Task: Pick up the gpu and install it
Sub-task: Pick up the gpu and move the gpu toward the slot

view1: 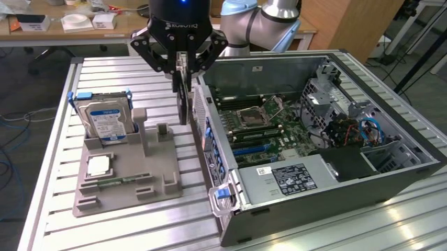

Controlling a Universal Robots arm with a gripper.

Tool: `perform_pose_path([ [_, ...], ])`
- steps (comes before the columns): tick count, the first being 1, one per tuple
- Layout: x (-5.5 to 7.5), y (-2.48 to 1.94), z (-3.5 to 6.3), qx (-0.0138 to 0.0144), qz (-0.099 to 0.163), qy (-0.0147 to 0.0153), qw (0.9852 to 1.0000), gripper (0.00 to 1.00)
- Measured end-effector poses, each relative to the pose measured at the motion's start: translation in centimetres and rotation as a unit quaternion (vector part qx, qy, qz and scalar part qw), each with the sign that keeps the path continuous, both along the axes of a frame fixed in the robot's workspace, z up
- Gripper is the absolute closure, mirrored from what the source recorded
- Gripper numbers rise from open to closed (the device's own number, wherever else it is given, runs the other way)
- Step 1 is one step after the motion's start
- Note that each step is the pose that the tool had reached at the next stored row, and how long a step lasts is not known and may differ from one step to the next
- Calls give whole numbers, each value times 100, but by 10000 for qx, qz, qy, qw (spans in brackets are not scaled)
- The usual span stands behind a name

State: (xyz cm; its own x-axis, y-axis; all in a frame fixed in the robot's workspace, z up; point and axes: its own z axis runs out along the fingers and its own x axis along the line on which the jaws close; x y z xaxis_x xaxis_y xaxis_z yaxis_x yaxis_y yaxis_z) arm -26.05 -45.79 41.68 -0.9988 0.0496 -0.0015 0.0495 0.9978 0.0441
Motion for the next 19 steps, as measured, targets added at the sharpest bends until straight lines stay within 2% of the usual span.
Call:
perform_pose_path([
  [19,81,0,0,0,0,0,10000,74],
])
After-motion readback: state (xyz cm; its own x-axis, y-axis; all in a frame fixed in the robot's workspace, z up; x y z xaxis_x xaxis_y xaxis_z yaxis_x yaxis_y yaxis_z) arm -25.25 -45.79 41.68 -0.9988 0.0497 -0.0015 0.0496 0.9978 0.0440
